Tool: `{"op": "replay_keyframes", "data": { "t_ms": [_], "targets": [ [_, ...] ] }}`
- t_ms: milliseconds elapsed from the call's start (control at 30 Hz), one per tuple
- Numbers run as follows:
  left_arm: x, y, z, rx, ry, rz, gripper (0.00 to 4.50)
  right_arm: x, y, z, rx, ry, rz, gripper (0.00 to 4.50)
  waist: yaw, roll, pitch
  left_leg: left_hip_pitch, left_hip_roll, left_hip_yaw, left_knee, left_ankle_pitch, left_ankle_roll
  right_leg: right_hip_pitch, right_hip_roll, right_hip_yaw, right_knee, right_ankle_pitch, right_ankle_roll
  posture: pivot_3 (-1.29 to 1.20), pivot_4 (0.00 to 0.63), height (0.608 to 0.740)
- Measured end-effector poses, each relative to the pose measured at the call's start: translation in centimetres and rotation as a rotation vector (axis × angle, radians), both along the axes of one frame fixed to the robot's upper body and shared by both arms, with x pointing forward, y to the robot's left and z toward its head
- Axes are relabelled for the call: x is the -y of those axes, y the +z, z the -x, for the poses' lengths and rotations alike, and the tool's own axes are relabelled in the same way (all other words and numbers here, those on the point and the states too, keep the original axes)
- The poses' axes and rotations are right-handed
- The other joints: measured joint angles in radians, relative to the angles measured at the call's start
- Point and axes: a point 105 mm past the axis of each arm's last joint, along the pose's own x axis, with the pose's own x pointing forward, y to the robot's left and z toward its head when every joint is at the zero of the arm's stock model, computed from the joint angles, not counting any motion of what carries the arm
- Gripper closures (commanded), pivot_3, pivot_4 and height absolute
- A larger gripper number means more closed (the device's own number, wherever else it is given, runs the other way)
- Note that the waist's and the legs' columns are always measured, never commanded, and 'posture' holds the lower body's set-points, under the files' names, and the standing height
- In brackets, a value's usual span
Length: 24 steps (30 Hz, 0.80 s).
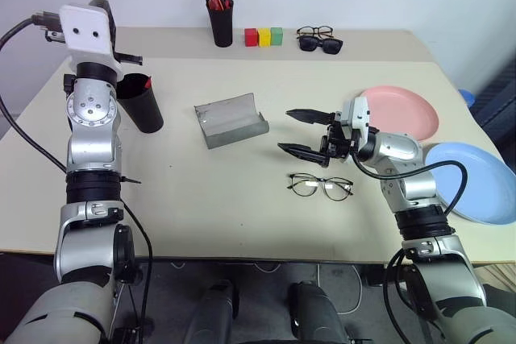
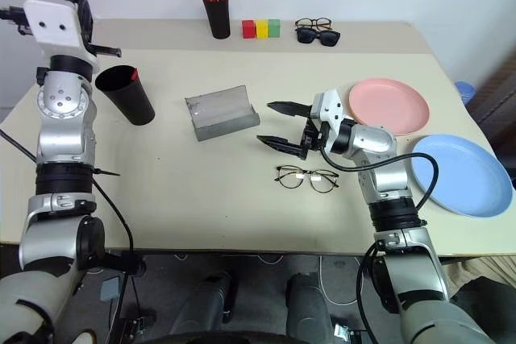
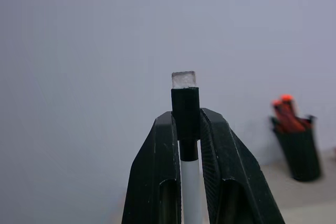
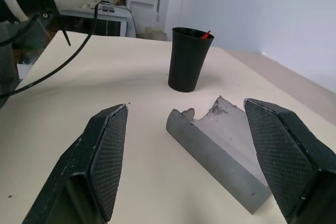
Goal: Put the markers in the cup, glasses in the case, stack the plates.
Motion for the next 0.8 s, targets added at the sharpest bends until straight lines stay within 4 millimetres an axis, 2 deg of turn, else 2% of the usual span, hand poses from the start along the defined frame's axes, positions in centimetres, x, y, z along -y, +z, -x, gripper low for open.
{"op": "replay_keyframes", "data": {
  "t_ms": [300,800],
  "targets": [
    [-2.7,-4.0,-0.8,-0.073,0.127,0.063,4.45,-0.2,0.0,-0.4,-0.011,0.001,-0.011,0.9,-0.002,0.0,0.0,0.0,0.0,0.0,0.0,0.0,0.0,0.0,0.0,0.0,0.0,0.0,0.0,0.0,0.15,0.74],
    [-1.5,-6.6,-1.7,-0.12,0.108,0.115,4.45,-0.9,0.4,-0.7,-0.015,0.004,-0.043,0.9,-0.003,0.0,0.0,0.0,0.0,0.0,0.0,0.0,0.0,0.0,0.0,0.0,0.001,0.0,0.0,0.0,0.15,0.74]
  ]
}}
